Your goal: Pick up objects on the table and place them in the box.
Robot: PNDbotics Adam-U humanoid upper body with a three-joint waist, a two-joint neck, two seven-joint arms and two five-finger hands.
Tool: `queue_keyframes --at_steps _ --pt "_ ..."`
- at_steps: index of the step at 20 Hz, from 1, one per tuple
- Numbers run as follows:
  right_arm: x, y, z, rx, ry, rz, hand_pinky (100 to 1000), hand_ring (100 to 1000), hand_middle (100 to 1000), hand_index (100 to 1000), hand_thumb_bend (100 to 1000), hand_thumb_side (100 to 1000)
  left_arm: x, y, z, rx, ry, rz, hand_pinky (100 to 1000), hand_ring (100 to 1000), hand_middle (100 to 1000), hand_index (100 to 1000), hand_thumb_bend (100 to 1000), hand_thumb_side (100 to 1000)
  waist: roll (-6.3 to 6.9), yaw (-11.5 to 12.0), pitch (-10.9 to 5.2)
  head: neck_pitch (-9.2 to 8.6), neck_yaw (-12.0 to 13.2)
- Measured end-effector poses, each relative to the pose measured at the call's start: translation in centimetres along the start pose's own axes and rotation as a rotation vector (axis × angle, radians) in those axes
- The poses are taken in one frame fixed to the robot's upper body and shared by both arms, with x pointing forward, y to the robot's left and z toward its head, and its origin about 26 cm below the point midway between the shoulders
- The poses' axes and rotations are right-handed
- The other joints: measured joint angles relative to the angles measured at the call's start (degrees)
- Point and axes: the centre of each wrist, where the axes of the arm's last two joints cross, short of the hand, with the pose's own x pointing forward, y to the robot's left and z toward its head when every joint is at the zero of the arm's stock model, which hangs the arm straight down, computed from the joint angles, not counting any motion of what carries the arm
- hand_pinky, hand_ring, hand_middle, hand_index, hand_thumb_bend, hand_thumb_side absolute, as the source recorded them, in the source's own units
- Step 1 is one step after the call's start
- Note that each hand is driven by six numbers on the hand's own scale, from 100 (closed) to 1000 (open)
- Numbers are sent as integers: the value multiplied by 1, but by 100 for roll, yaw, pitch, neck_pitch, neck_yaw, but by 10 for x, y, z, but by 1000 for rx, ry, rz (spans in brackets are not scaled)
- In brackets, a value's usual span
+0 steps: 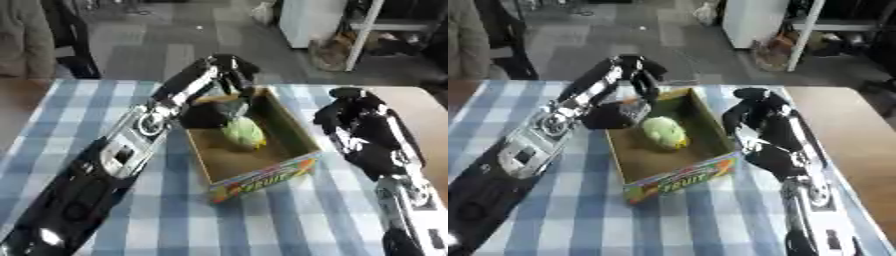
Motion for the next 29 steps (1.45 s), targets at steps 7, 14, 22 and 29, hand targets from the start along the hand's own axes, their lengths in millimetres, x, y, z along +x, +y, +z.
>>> queue_keyframes --at_steps 7,14,22,29 --pt "0 -7 5 -24 12 12 586 582 465 710 283 100 15 13 54 168 20 293 486 566 617 773 100 643 0 264 -43 28 -175" --pt "-1 -11 9 -38 21 19 584 582 464 711 283 100 16 19 107 398 95 387 467 553 602 758 100 657 -1 429 -59 73 -306" --pt "0 -14 11 -51 25 27 582 583 465 710 284 100 12 17 141 574 131 408 457 542 594 751 100 652 9 512 -68 101 -364" --pt "-1 -16 14 -56 36 31 582 583 465 710 285 100 9 11 149 616 127 420 452 529 580 738 100 655 48 530 -107 115 -400"
